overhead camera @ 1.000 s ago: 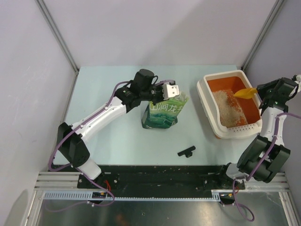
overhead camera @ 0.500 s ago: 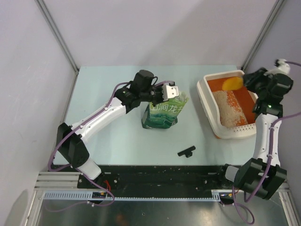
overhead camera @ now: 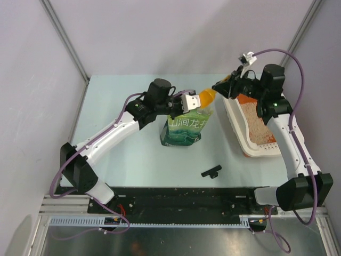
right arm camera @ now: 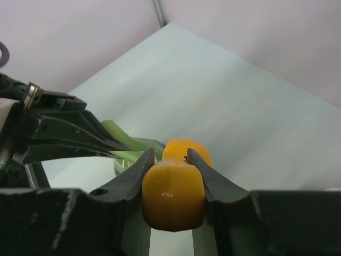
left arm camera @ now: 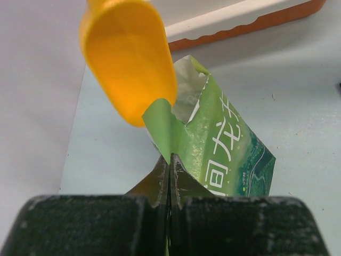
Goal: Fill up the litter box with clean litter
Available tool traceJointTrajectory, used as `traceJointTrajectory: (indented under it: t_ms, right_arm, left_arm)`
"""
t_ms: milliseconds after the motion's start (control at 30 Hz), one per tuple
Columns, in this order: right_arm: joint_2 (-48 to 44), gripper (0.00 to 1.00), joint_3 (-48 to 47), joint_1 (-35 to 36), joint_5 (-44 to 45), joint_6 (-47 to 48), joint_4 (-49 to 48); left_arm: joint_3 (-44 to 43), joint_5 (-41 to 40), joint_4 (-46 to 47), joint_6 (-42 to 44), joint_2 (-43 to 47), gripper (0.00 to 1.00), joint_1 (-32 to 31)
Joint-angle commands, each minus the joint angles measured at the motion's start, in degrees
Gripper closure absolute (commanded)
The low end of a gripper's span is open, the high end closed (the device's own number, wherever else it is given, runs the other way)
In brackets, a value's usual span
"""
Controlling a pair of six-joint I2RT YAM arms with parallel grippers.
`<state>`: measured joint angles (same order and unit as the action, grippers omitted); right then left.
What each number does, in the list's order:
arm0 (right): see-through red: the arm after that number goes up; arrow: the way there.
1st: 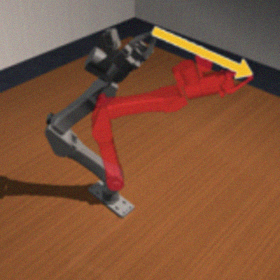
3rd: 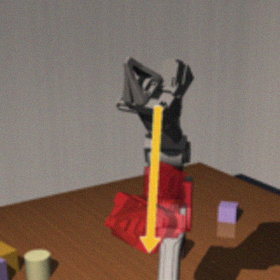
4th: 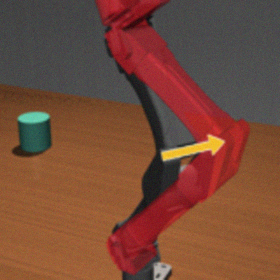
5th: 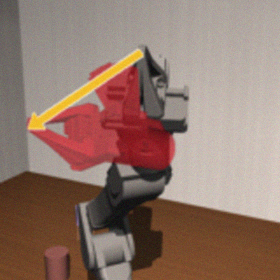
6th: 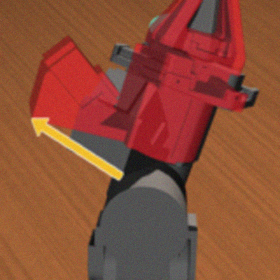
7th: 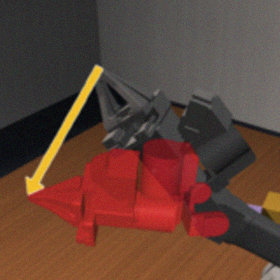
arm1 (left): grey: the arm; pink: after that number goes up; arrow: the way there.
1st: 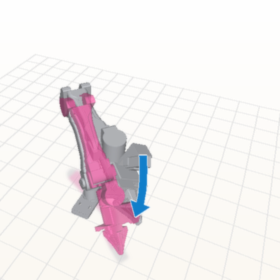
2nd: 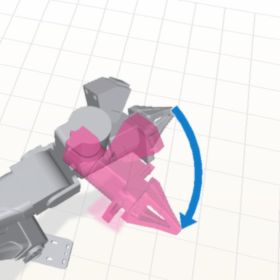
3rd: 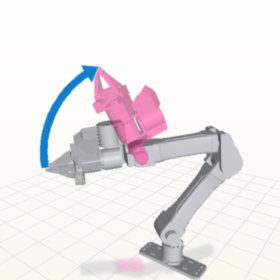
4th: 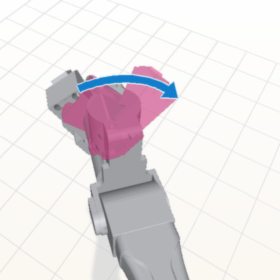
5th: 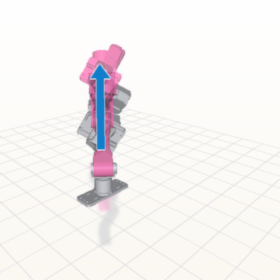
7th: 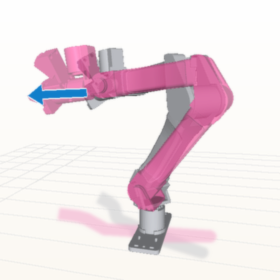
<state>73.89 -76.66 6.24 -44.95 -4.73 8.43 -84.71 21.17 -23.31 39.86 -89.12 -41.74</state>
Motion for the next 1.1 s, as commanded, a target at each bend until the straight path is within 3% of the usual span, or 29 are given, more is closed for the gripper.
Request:
traceJointTrajectory:
  t_ms: [0,233,433,667,867,967,1033,1067]
  right_arm:
    - [2.31,1.0,-5.07,2.63,-1.81,8.85,7.03]
    - [6.35,1.0,-11.93,5.09,-2.77,20.8,22.84]
    - [10.74,1.0,-13.16,7.29,-0.84,29.68,30.32]
    - [16.11,1.0,-14.82,12.3,11.11,23.9,28.22]
    - [14.18,1.0,-18.61,12.04,2.44,27.66,29.71]
    - [14.27,1.0,-20.8,11.86,-0.32,33.98,36.64]
    - [13.14,1.0,-16.71,13.44,3.71,33.75,35.54]
    - [12.43,1.0,-14.33,14.14,9.91,32.26,32.91]
  left_arm:
    - [0.24,-0.07,1.95,-1.36,3.52,1.0,-0.54]
    - [0.68,-0.6,2.13,-2.24,4.04,1.0,-0.45]
    - [0.77,-2.27,2.22,-3.82,5.18,1.0,-0.36]
    - [2.09,-2.71,2.13,-5.31,6.85,1.0,-0.28]
    - [2.7,-2.71,2.3,-7.07,7.38,1.0,-0.28]
    - [2.79,-3.41,2.39,-6.99,7.38,1.0,-0.28]
    - [2.88,-3.59,2.57,-7.16,7.3,1.0,-0.28]
    - [2.88,-3.5,2.57,-7.33,7.3,1.0,-0.19]
